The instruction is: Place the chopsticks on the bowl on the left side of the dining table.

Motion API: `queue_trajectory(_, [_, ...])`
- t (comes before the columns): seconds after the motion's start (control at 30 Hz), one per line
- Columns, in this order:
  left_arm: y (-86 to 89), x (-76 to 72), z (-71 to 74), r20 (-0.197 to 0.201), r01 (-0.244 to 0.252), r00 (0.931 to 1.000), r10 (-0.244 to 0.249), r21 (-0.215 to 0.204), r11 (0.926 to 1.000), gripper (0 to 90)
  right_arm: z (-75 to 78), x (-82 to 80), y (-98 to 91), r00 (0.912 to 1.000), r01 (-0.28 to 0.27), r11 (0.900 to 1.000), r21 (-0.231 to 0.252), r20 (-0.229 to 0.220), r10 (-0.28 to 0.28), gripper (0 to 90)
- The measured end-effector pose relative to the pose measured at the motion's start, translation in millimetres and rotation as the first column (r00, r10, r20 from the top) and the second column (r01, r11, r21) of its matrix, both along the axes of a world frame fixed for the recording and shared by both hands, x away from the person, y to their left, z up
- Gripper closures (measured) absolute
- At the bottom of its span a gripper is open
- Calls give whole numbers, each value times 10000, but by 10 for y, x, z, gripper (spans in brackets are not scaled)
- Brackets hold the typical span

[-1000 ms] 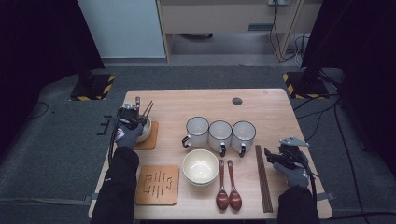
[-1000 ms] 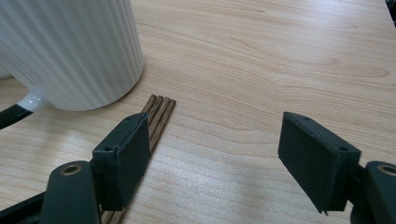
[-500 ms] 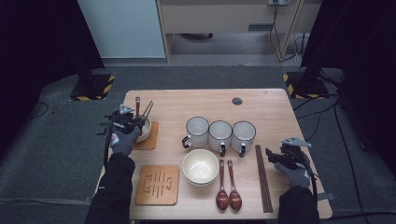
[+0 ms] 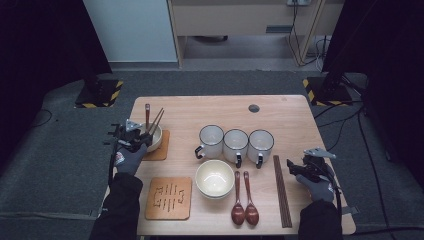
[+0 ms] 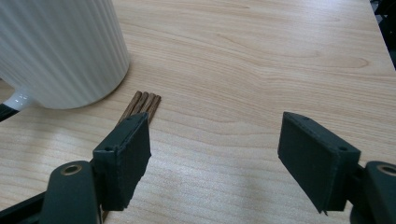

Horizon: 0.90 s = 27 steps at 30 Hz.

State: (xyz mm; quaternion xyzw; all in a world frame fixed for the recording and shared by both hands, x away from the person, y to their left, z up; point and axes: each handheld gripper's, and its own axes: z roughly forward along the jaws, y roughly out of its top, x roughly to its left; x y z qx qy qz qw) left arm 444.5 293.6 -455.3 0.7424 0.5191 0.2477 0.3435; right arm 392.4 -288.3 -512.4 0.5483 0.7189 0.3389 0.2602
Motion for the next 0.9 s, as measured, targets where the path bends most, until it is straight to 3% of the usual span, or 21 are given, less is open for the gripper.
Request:
queue_trajectory(0.23, [14,9,-29,-65,-27,10000,27,46,10000,745,1,-2,7,10000,-37,10000,-2,1,37,254])
queue_trajectory(0.5, [17,38,-95,-265,-61,9996,72,411,9991,794,0,-2,13,10000,-41,10000,7,-16,41,256])
queue_trajectory(0.9, [13,63,-110,-92,-292,9995,298,601,9978,835,-2,0,17,10000,-62,10000,5,-60,62,257])
